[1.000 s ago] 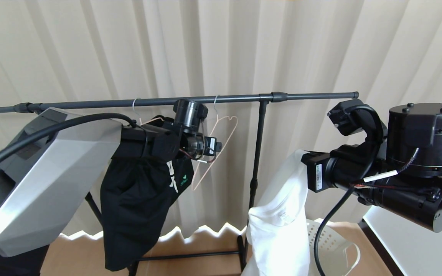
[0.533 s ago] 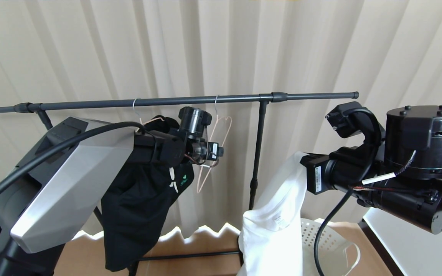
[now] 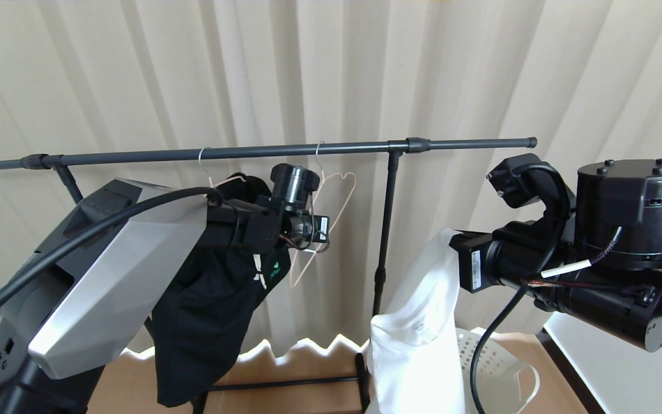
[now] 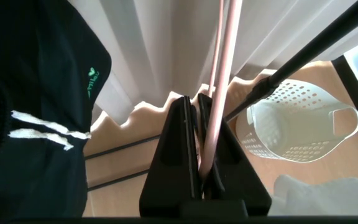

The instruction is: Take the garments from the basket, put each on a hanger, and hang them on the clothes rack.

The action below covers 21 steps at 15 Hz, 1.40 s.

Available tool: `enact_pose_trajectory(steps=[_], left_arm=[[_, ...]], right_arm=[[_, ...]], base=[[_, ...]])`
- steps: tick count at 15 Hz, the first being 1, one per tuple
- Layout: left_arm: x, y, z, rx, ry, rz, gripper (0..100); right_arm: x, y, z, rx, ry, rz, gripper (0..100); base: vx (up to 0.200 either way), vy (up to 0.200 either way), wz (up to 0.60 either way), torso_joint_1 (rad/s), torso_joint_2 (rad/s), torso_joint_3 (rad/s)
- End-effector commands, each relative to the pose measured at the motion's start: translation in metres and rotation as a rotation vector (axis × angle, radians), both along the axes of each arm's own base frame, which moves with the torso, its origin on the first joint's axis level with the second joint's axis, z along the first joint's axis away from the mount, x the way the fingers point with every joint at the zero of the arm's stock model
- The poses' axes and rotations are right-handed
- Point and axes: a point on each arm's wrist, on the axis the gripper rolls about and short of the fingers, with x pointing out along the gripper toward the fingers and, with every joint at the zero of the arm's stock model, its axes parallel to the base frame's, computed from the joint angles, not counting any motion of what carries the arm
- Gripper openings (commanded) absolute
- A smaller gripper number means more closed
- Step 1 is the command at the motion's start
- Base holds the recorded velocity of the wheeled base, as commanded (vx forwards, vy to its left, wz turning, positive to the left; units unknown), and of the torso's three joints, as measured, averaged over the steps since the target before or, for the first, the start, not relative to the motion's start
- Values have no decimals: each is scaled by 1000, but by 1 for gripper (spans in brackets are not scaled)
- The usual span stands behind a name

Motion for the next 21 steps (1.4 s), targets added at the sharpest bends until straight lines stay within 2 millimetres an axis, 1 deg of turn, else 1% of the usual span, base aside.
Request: enact_pose_trajectory(steps=[1,2,5,6,7,9,13,16,18,19,21], left_arm=[[0,1,2,-4,-4,5,0],[-1,0,4,-17,-3,13,0],[-10,4,23,-34,-25,15,0],[-13,5,26,-36,-27,14,0],[-24,5,35,-34,-28,2,0],[-41,8,49,-38,-32,-11,0],[-71,15,56,-37,-40,-36,0],[-119,31,61,-68,-95,-71,0],[-156,44,54,-99,-144,-114,0],[-172,53,51,-102,-168,-167,0],[-210,77,46,-31,-212,-262,0]], right_arm=[[0,0,-1,-1,2,1,0],[0,0,0,1,-1,1,0],[-1,-1,1,1,-2,-1,0],[-1,-1,1,2,-3,-1,0],[-2,-1,1,3,-5,-1,0],[-2,-2,2,4,-6,-1,0],[-3,-2,3,5,-9,-2,0],[-1,-1,1,-1,-7,-10,0],[1,0,0,-4,-7,-13,0],[1,0,0,-5,-7,-14,0],[2,0,2,-5,-15,-27,0]], base=[[0,0,0,0,0,0],[0,0,0,0,0,0],[0,0,0,0,0,0],[0,0,0,0,0,0],[0,0,0,0,0,0],[0,0,0,0,0,0],[0,0,0,0,0,0],[0,0,0,0,0,0],[0,0,0,0,0,0],[0,0,0,0,0,0],[0,0,0,0,0,0]])
